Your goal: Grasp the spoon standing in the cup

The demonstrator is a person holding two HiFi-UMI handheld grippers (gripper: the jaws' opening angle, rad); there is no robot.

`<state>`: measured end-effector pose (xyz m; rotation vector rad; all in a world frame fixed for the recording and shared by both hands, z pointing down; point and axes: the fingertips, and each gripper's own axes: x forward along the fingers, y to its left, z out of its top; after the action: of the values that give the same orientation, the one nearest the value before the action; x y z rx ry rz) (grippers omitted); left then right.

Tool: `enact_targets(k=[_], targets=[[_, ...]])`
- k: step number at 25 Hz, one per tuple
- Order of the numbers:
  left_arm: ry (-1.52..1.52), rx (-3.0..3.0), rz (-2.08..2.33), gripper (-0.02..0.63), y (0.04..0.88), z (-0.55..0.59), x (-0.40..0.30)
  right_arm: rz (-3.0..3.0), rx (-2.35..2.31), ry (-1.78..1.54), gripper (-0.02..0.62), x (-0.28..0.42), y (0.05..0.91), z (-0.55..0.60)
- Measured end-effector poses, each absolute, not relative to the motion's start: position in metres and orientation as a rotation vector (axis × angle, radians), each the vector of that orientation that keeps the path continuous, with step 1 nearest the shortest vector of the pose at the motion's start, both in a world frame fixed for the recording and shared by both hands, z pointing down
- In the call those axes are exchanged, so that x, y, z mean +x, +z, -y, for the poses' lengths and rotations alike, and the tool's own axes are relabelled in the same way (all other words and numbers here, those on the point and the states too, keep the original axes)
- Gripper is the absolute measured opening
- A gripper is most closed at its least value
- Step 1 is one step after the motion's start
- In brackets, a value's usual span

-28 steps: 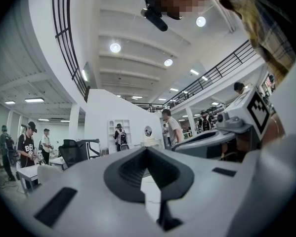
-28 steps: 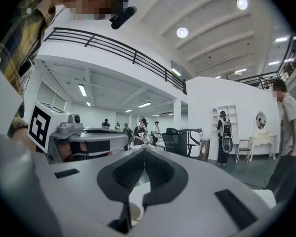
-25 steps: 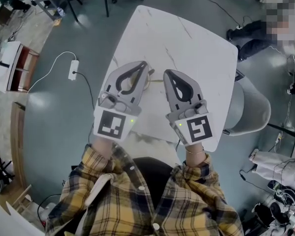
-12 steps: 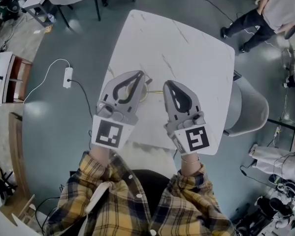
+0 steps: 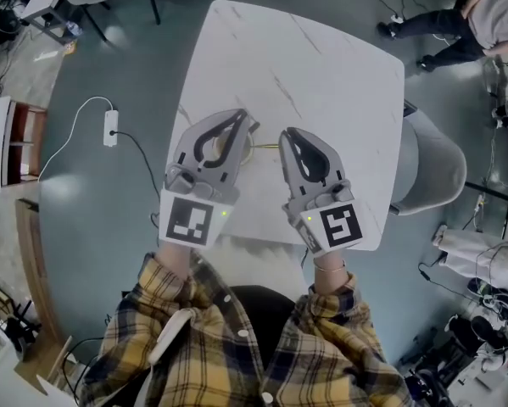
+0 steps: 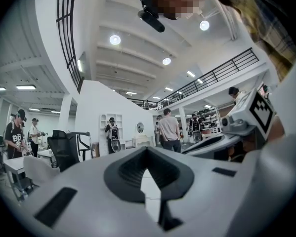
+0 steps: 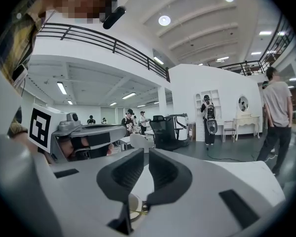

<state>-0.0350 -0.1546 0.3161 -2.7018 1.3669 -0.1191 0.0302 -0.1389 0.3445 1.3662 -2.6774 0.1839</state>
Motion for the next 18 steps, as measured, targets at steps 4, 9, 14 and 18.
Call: enact_targets(k=[4,9,14,18], targets=[[-0.141,-2.73,-1.369,0.018,0.329,0.161,-0.038,2.651,1.372,0.231,0.048,0.029,0.356,0.145],[-0.167,-2.756,-1.389,0.018,0.349,0.171,-0.043,2.609,1.381,0.345,0.104,0.029,0.385,0.153],[-0.204,-2.778,-1.402,0.018,0.368,0.175,-0.047,2.564,1.394,0.436,0.127,0.029,0.41,0.157],[-0.218,-2.799,-1.409,0.018,0.38,0.178,-0.049,2.54,1.406,0.478,0.141,0.031,0.422,0.159]])
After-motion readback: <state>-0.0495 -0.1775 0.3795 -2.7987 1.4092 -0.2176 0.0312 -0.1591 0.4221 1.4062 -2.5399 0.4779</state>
